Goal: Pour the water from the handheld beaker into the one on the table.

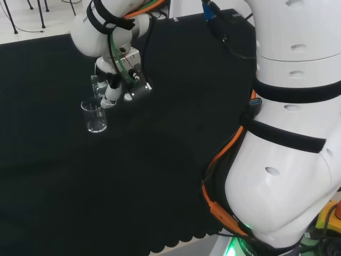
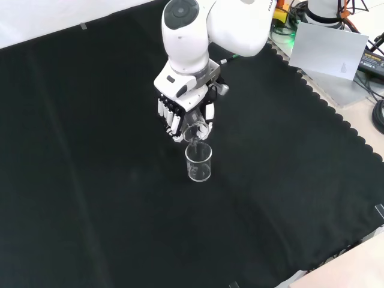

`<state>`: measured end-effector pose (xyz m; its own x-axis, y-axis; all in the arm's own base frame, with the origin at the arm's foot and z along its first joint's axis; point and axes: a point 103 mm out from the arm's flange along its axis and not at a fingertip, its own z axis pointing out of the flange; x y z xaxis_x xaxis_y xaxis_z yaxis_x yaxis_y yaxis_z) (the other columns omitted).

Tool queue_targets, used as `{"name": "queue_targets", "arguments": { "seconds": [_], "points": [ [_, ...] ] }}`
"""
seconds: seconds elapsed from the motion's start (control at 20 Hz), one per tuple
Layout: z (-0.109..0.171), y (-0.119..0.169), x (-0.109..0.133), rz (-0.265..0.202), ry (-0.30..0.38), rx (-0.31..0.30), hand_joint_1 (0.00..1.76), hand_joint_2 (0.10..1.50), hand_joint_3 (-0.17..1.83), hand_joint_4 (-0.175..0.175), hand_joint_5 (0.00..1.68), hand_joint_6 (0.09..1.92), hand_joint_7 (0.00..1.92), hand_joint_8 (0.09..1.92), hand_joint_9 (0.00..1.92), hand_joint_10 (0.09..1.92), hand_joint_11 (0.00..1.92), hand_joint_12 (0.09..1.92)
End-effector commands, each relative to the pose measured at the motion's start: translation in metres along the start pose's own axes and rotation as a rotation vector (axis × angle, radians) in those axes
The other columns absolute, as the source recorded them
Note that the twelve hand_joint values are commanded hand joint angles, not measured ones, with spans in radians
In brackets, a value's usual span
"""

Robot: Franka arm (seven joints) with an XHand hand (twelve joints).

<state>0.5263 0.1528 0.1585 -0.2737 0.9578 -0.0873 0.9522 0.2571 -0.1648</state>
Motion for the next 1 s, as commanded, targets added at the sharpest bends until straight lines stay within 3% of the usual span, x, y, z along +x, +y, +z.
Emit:
{"name": "queue_targets", "arguments": {
  "seconds": [0.05, 0.8, 1.0],
  "points": [
    [-0.0006, -0.0004, 0.0059, -0.003, -0.01, 0.004, 1.13, 0.66, 0.64, 0.175, 1.29, 0.64, 1.77, 0.09, 1.67, 0.13, 1.24, 0.86],
    [-0.0033, 0.0021, 0.0073, -0.004, -0.028, 0.04, 1.13, 0.66, 0.64, 0.175, 1.29, 0.64, 1.77, 0.09, 1.67, 0.13, 1.25, 0.86],
    [-0.0011, 0.0024, 0.0119, -0.013, -0.082, 0.049, 1.13, 0.66, 0.64, 0.175, 1.29, 0.64, 1.77, 0.09, 1.67, 0.13, 1.25, 0.86]
  ]
}}
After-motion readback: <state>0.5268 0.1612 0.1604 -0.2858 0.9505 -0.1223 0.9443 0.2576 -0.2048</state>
